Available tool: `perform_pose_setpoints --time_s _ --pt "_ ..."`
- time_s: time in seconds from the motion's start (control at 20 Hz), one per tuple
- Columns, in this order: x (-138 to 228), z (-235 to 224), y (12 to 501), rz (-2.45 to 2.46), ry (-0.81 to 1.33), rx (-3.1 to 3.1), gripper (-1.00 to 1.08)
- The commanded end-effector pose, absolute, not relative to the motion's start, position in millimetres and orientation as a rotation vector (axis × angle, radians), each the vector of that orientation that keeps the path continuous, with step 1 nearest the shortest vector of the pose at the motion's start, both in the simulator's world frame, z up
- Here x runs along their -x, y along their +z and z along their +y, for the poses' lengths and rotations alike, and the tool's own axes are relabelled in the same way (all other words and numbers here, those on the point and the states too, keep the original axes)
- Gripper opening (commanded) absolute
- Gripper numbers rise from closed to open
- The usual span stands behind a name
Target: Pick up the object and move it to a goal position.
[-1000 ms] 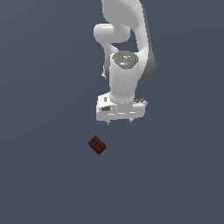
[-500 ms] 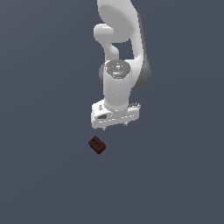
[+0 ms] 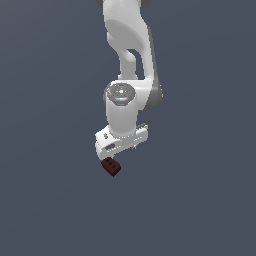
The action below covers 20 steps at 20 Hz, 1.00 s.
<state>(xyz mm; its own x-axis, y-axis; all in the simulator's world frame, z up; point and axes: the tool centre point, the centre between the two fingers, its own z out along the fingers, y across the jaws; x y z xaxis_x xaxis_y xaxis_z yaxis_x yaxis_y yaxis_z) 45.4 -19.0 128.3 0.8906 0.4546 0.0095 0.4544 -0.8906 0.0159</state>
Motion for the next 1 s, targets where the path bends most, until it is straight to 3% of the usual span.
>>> perform_pose_setpoints --time_s 0.0,0.95 --pt "-49.4 -27.7 120.9 0.817 0.016 -3.021 1.0" --pt "-65.6 -76.2 79.1 1.258 0.0 -2.878 1.0"
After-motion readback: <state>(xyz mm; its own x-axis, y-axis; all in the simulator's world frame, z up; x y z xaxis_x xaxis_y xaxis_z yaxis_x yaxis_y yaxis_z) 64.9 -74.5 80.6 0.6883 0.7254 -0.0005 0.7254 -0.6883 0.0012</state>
